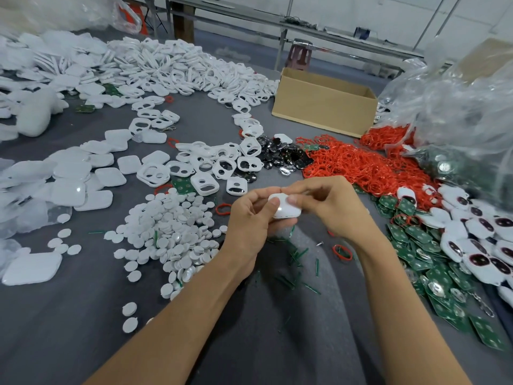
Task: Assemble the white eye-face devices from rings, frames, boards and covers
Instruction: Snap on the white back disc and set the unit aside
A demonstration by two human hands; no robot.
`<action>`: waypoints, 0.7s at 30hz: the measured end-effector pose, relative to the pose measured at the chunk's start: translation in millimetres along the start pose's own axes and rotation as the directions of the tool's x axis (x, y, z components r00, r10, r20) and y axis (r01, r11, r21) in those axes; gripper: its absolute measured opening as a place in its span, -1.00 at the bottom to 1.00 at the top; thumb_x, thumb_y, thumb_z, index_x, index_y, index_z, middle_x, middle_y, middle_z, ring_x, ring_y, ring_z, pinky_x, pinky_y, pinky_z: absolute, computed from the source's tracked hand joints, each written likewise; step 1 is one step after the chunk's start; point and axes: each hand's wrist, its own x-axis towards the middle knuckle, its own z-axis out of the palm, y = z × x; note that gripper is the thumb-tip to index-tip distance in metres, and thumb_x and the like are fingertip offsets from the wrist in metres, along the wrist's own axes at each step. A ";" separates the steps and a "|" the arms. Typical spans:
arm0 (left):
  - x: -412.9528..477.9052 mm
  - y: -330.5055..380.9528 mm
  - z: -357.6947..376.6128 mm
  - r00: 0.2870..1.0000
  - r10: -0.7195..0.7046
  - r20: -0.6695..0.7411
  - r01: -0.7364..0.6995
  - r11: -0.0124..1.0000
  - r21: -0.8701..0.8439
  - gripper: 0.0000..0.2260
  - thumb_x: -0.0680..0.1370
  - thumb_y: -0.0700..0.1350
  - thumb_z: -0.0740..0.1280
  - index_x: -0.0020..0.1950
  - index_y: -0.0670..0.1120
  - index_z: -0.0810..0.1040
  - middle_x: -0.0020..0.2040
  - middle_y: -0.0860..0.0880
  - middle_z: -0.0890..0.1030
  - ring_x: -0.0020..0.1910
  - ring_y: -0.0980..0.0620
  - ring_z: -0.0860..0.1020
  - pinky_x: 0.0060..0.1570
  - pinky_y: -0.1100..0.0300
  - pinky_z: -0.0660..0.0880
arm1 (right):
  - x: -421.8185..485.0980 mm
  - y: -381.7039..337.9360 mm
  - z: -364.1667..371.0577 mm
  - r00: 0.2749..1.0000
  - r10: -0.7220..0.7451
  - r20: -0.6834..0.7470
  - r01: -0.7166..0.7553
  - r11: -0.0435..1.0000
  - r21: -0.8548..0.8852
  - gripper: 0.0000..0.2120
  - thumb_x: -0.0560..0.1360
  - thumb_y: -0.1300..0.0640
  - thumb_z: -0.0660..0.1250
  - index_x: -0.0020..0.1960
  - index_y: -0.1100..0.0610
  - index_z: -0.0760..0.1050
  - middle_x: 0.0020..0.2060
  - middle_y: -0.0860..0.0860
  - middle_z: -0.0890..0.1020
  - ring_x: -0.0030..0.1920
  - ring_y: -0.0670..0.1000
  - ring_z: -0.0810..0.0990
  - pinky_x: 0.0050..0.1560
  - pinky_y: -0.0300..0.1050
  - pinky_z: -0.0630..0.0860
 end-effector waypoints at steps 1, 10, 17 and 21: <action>-0.2 0.0 0.6 1.000 0.006 0.007 -0.006 1.000 0.007 -0.84 0.60 -0.34 0.24 0.16 -0.31 0.53 0.06 -0.27 0.64 -0.05 -0.10 0.66 -0.06 0.08 0.65 | 0.3 1.1 0.6 0.999 0.026 -0.025 -0.026 0.999 0.030 -0.81 0.42 0.23 0.48 -0.11 -0.06 0.66 -0.23 0.23 0.67 -0.26 0.18 0.57 -0.16 0.12 0.52; -4.4 -2.8 4.2 0.993 0.095 0.070 -0.104 0.983 0.154 -0.85 0.59 -0.35 0.27 0.01 -0.15 0.58 -0.02 -0.12 0.68 -0.11 0.02 0.68 -0.15 0.16 0.65 | -1.7 1.2 -9.5 0.961 0.268 0.059 -0.275 0.931 0.239 -0.88 0.40 0.34 0.45 -0.08 0.36 0.64 -0.54 0.01 0.57 -0.55 -0.15 0.44 -0.50 -0.39 0.37; -3.5 -1.9 1.0 0.989 0.146 0.020 -0.148 0.980 0.135 -0.81 0.56 -0.37 0.29 -0.06 -0.12 0.61 -0.13 -0.05 0.70 -0.15 0.02 0.68 -0.19 0.13 0.65 | 1.5 -0.9 -0.2 0.972 0.234 -0.008 -0.230 0.963 0.137 -0.92 0.40 0.32 0.48 -0.11 0.28 0.65 -0.62 -0.11 0.50 -0.58 -0.21 0.39 -0.49 -0.40 0.33; -5.1 -4.6 3.0 0.985 0.170 0.009 -0.170 0.975 0.144 -0.81 0.58 -0.34 0.29 -0.02 -0.08 0.61 -0.06 -0.04 0.70 -0.05 0.01 0.67 -0.15 0.15 0.64 | 0.4 -1.2 -2.0 0.979 0.201 -0.027 -0.196 0.973 0.121 -0.93 0.38 0.28 0.50 -0.15 0.18 0.66 -0.59 -0.11 0.54 -0.55 -0.20 0.42 -0.45 -0.38 0.38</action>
